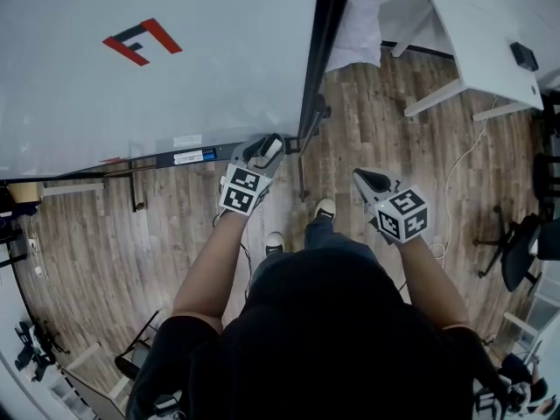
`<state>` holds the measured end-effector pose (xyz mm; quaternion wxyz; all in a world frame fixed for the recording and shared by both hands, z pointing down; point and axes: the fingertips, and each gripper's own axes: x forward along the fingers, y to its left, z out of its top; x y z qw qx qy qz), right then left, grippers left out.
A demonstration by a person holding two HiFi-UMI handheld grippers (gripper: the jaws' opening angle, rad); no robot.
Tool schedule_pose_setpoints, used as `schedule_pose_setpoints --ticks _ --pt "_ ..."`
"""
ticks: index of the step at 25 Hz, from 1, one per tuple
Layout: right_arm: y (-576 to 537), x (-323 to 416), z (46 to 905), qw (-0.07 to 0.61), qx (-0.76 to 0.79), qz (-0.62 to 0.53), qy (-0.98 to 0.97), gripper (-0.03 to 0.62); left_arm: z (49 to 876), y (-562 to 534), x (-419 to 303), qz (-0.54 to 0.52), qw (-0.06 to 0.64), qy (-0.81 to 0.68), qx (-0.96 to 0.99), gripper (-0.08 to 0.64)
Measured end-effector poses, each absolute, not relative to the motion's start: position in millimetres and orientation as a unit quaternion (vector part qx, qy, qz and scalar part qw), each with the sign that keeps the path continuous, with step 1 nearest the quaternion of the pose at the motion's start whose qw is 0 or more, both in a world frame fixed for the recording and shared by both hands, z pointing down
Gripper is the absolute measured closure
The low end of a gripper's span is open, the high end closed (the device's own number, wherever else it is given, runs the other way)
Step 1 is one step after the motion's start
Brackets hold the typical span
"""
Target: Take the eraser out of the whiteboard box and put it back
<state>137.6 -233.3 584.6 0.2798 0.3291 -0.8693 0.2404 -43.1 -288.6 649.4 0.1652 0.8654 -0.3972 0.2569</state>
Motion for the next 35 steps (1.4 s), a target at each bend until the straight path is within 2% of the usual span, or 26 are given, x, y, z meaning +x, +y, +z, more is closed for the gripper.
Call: schedule_pose_setpoints --ticks 22,35 --pt "-211.3 128.7 599.3 0.290 0.315 0.253 -0.868 0.595 657.5 -290.9 -36.4 0.275 0.167 -0.390 0.863 0.388" --pt "-201.4 124.9 591.2 0.285 0.312 0.244 -0.873 0.595 623.6 -285.2 -36.7 0.250 0.149 -0.400 0.869 0.402"
